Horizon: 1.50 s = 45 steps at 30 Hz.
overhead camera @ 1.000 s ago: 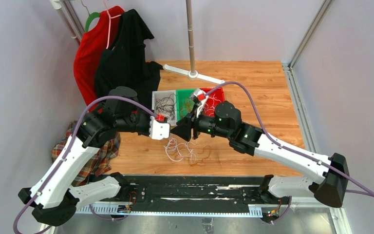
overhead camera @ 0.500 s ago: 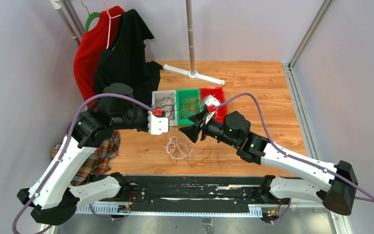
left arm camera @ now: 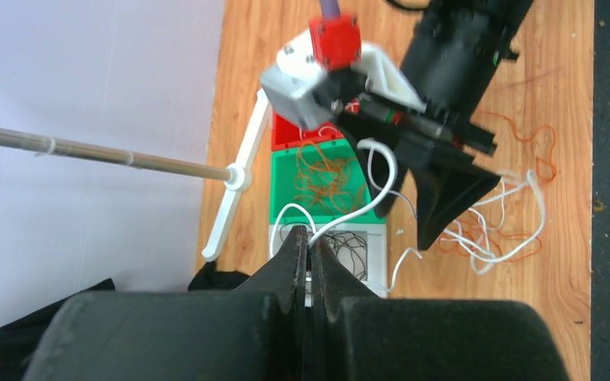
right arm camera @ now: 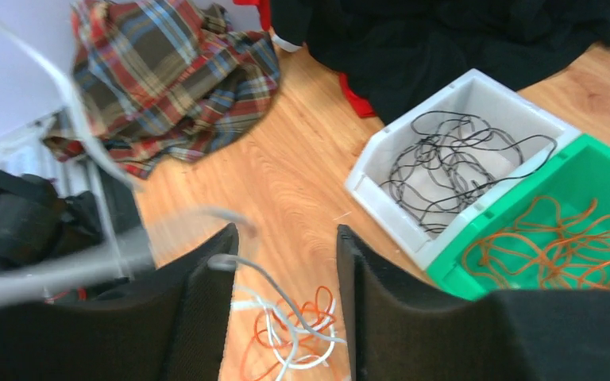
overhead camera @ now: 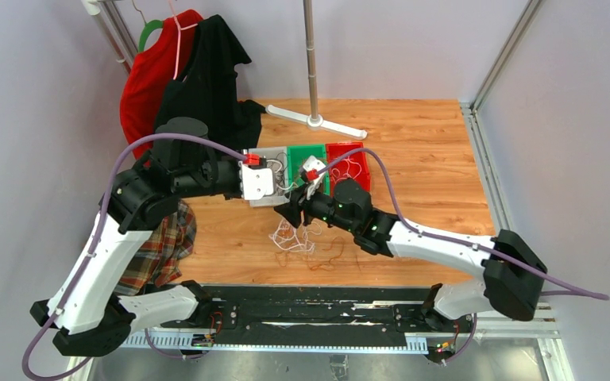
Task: Untangle the cables
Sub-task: Untie the cable.
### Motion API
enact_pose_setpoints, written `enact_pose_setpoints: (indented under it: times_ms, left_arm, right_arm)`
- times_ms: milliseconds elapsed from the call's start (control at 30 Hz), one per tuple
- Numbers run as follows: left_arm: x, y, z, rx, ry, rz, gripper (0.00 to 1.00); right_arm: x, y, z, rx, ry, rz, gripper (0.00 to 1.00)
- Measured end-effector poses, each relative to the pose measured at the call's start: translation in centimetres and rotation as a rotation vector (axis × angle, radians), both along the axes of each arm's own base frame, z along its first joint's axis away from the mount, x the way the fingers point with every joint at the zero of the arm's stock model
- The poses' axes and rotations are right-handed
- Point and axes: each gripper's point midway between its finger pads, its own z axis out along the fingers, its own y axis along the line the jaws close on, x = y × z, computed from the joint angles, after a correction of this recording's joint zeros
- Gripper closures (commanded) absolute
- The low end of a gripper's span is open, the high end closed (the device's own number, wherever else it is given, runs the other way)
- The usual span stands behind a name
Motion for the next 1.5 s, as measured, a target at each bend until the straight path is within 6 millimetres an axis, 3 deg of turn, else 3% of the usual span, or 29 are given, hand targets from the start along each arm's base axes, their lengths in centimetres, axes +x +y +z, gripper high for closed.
enact_pose_setpoints:
  times_ms: [100, 267, 533, 667, 900, 1100, 1333, 1500]
  left_arm:
    - [-0.2, 0.0, 1.3, -0.032, -0.008, 0.007, 0.99]
    - [-0.4, 0.2, 4.1, -0.082, -0.048, 0.013, 0.99]
    - [-0.3, 0.6, 10.1, -0.172, -0.166, 0.037, 1.0]
    - [0.1, 1.0, 13.0, -0.22, -0.231, 0.066, 0.99]
    - [0.3, 2.1, 19.1, -0.363, -0.367, 0.135, 1.0]
    - [-0.9, 3.4, 24.2, -0.503, -0.452, 0.162, 1.0]
    - [-2.0, 4.3, 27.2, -0.589, -0.485, 0.163, 1.0]
    - [-2.7, 5.0, 29.1, -0.641, -0.527, 0.173, 0.99]
  right_arm:
    - [1.0, 0.8, -1.2, -0.014, 0.012, -0.027, 0.69]
    - [1.5, 0.8, -3.0, -0.015, 0.038, -0.066, 0.7]
    - [0.8, -3.0, -10.7, -0.105, 0.13, -0.165, 0.65]
    - [0.3, -4.7, -12.7, -0.128, 0.161, -0.208, 0.65]
    - [0.8, -5.2, -11.2, -0.075, 0.149, -0.249, 0.63]
    - [1.0, -4.8, -10.5, -0.059, 0.143, -0.251, 0.52]
    - [2.5, -2.6, -8.7, -0.035, 0.123, -0.288, 0.46]
    - [2.6, -2.0, -10.7, -0.076, 0.145, -0.308, 0.46]
